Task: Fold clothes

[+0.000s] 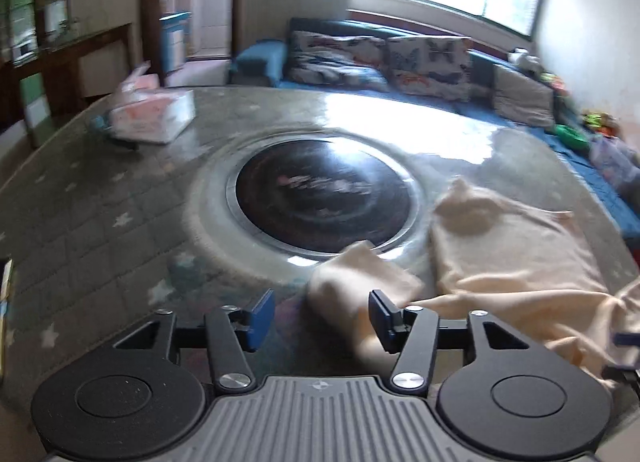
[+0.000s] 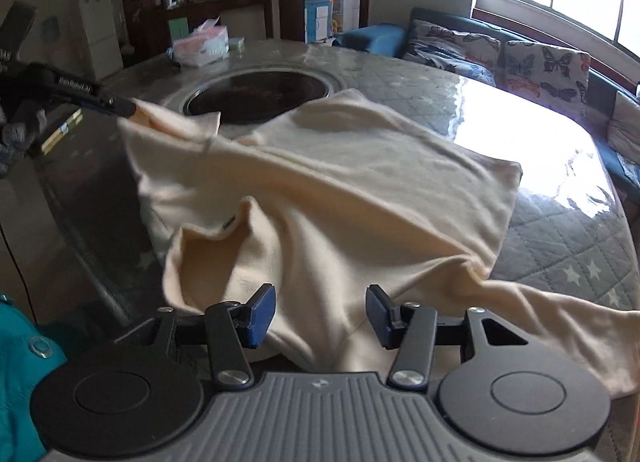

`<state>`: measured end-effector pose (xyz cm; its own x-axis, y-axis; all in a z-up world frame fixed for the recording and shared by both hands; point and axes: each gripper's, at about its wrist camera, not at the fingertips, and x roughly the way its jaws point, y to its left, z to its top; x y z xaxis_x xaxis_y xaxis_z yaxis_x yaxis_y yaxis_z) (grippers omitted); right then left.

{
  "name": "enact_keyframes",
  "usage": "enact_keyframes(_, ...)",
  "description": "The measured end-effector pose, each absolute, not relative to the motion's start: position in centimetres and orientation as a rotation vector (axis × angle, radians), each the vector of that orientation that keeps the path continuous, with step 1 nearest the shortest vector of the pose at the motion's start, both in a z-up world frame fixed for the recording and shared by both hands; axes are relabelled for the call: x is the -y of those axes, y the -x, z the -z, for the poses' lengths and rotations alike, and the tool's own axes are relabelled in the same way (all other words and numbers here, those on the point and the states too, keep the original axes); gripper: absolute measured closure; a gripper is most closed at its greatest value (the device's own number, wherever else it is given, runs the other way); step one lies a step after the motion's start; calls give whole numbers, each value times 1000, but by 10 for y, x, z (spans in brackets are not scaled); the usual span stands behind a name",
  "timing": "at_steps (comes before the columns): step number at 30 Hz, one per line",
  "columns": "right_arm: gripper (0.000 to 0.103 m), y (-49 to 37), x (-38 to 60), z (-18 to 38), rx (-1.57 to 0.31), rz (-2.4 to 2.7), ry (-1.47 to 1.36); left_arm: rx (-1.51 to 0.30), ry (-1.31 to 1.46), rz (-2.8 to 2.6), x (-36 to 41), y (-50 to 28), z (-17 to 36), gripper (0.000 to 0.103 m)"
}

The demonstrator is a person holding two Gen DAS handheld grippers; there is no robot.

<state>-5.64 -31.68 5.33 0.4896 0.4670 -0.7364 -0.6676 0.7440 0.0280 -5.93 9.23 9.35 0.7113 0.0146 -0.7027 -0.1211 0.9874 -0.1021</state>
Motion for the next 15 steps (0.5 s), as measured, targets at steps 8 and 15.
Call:
enact_keyframes(8, 52, 19, 343, -71, -747, -592, 218, -740, 97, 31, -66, 29, -102, 50)
enact_keyframes(15, 52, -24, 355, -68, -729, -493, 161, -740, 17, 115, -23, -41, -82, 62)
